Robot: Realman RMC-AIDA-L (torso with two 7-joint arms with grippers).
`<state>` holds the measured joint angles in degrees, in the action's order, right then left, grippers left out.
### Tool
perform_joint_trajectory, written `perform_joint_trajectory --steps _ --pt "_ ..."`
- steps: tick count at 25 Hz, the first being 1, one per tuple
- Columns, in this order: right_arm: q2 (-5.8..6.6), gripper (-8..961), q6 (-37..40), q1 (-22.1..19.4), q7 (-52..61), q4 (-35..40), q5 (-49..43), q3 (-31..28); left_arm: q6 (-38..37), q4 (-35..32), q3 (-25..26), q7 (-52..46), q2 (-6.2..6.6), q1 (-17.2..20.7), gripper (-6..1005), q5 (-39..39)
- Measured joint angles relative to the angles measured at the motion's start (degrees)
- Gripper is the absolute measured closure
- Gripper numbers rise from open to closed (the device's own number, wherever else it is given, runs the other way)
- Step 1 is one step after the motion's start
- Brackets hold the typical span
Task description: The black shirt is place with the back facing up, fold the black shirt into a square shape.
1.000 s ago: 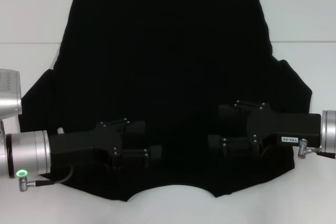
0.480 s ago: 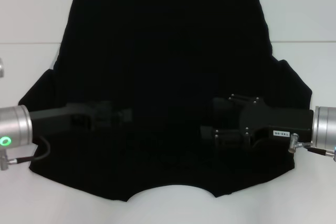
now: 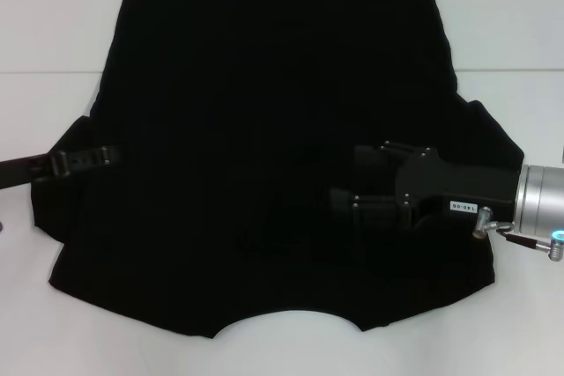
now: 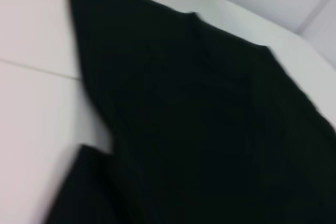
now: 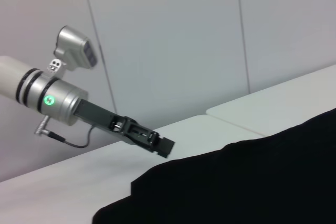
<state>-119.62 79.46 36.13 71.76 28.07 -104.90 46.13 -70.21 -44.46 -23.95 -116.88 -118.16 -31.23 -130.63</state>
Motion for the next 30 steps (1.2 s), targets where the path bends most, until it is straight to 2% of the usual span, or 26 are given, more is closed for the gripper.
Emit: perform_joint_trajectory --steps 14,30 --pt "0.01 41 -1.63 0.08 -0.38 -0.12 1.32 -0.17 1.34 -4.15 1.06 -8.77 0.21 0.3 96 -11.0" --pt "0.01 41 -1.79 -0.09 -0.37 -0.12 1.31 -0.16 1.75 -4.06 0.99 -10.28 -0.04 1.08 119 -14.21"
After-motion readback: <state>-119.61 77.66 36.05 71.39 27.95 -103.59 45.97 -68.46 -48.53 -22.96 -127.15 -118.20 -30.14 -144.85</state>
